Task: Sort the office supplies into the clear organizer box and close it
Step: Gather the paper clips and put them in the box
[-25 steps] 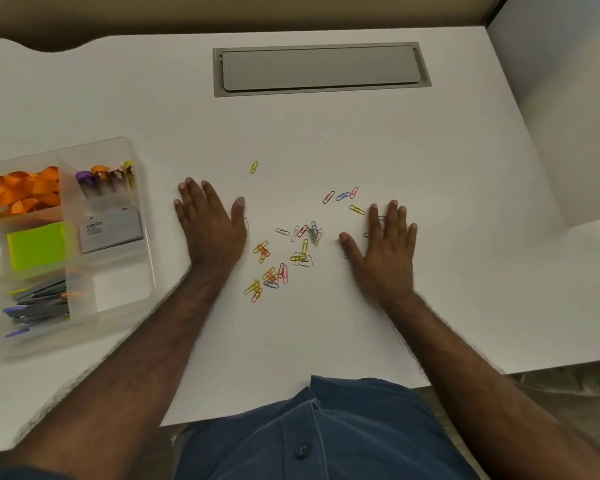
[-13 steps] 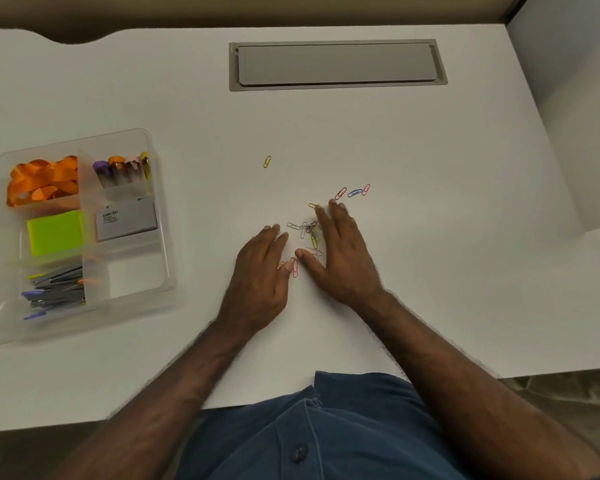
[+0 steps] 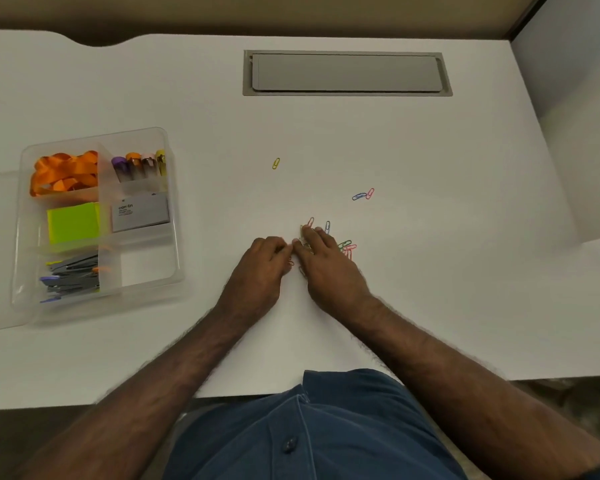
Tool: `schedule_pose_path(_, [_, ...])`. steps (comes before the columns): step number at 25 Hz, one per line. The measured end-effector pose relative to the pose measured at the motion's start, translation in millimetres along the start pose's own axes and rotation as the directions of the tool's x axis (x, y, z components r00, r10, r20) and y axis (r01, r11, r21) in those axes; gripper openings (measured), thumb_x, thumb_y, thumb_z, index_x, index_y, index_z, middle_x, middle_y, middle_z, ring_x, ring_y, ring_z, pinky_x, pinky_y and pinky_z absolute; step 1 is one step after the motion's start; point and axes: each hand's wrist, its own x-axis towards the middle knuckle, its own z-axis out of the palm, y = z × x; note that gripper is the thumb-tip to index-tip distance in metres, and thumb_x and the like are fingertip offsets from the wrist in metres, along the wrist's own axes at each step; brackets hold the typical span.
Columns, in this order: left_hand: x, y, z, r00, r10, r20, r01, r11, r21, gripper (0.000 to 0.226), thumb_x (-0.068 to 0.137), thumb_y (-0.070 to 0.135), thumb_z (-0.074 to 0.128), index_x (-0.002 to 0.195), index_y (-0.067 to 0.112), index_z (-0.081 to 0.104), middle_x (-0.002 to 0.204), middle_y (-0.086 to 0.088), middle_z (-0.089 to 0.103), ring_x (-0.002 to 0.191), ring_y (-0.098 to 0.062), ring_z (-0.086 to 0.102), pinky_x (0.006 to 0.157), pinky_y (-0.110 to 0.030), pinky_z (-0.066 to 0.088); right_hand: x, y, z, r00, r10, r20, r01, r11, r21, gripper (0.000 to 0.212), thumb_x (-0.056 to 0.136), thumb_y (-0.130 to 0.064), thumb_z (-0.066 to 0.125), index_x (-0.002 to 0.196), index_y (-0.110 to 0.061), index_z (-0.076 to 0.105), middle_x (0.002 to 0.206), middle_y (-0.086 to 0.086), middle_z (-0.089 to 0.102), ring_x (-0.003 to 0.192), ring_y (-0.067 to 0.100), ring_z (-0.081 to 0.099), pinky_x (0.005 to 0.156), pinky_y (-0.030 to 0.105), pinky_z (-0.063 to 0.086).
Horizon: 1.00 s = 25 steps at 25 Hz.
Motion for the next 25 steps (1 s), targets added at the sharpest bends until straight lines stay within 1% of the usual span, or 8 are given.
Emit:
schedule_pose_path(2, [5, 1, -5, 0.999, -0.027, 0.041, 0.027, 1.0, -0.002, 0.021, 0.101, 0.01, 0.06, 0.119, 0.005, 0.069, 0.109, -0.01, 0.063, 0.1, -0.03, 0.057, 0.077, -0.045, 0.054, 3, -2, -7, 0.999, 0.028, -0.027, -0.028, 1.0, 0.001, 0.035, 0.096, -0.002, 0.052, 0.127, -0.011, 0.066, 0.138, 0.01, 0.055, 0.128, 0.033, 0.051, 0.082, 0.043, 0.056])
schedule_pose_path(4, [9, 2, -10, 0.995, -0.027, 0.092, 0.028, 1.0, -0.009, 0.016, 0.102, 0.009, 0.056, 0.11, 0.005, 0.07, 0.103, -0.011, 0.061, 0.097, -0.032, 0.054, 0.076, -0.048, 0.051, 10, -1, -14, 0.999, 0.035, -0.02, -0.036, 0.999, -0.036, 0.026, 0.091, 0.001, 0.054, 0.106, -0.01, 0.072, 0.112, 0.007, 0.061, 0.108, 0.03, 0.056, 0.069, 0.039, 0.053])
schedule_pose_path(7, [13, -1, -12, 0.989, -0.059, 0.136, 0.064, 0.997, -0.035, 0.017, 0.104, 0.013, 0.052, 0.104, 0.006, 0.067, 0.104, -0.011, 0.061, 0.1, -0.032, 0.053, 0.082, -0.048, 0.049, 18, 5, -24, 0.995, 0.103, -0.006, -0.103, 0.994, -0.017, 0.025, 0.092, -0.004, 0.057, 0.107, -0.012, 0.076, 0.106, 0.006, 0.068, 0.102, 0.028, 0.06, 0.079, 0.041, 0.055])
schedule_pose_path(10, [15, -9, -20, 0.983, -0.036, 0.182, 0.045, 0.998, -0.043, 0.021, 0.106, 0.014, 0.048, 0.108, 0.008, 0.067, 0.11, -0.008, 0.061, 0.105, -0.029, 0.054, 0.09, -0.043, 0.046, 20, 4, -36, 0.959, 0.278, -0.047, -0.267, 0.948, 0.175, 0.023, 0.093, -0.01, 0.064, 0.11, -0.016, 0.08, 0.107, 0.005, 0.072, 0.099, 0.026, 0.067, 0.083, 0.034, 0.052])
schedule_pose_path(13, [11, -16, -38, 0.997, -0.067, 0.05, 0.076, 0.976, -0.202, 0.013, 0.101, 0.008, 0.056, 0.098, 0.004, 0.068, 0.099, -0.012, 0.061, 0.091, -0.03, 0.059, 0.083, -0.044, 0.049, 16, -10, -51, 0.903, 0.422, -0.075, -0.362, 0.845, 0.394, 0.018, 0.092, -0.018, 0.07, 0.105, -0.02, 0.082, 0.104, 0.001, 0.078, 0.095, 0.021, 0.071, 0.086, 0.034, 0.055])
schedule_pose_path(15, [6, -20, -53, 0.993, -0.115, -0.037, 0.1, 0.952, -0.288, 0.009, 0.099, 0.008, 0.061, 0.098, 0.005, 0.069, 0.096, -0.01, 0.062, 0.088, -0.027, 0.06, 0.08, -0.036, 0.048, 16, -28, -62, 0.884, 0.461, -0.074, -0.357, 0.769, 0.531, 0.014, 0.091, -0.021, 0.072, 0.101, -0.021, 0.083, 0.097, -0.004, 0.08, 0.087, 0.016, 0.073, 0.084, 0.037, 0.059])
schedule_pose_path(21, [-25, -58, -104, 0.957, -0.238, -0.164, 0.156, 0.904, -0.399, 0.004, 0.098, 0.013, 0.067, 0.098, 0.011, 0.071, 0.093, -0.001, 0.064, 0.084, -0.012, 0.056, 0.073, -0.01, 0.039, 38, -109, -81, 0.914, 0.405, -0.012, -0.26, 0.609, 0.75, 0.009, 0.092, -0.018, 0.076, 0.1, -0.016, 0.08, 0.082, -0.003, 0.079, 0.068, 0.011, 0.077, 0.075, 0.03, 0.064])
schedule_pose_path(25, [-54, -100, -128, 0.922, -0.341, -0.182, 0.257, 0.893, -0.371, 0.012, 0.1, 0.015, 0.066, 0.107, 0.01, 0.074, 0.101, -0.007, 0.069, 0.089, -0.013, 0.058, 0.079, -0.011, 0.044, 63, -167, -74, 0.956, 0.293, 0.029, -0.204, 0.588, 0.783, 0.011, 0.095, -0.014, 0.072, 0.104, -0.011, 0.078, 0.089, 0.001, 0.08, 0.072, 0.012, 0.078, 0.071, 0.019, 0.061])
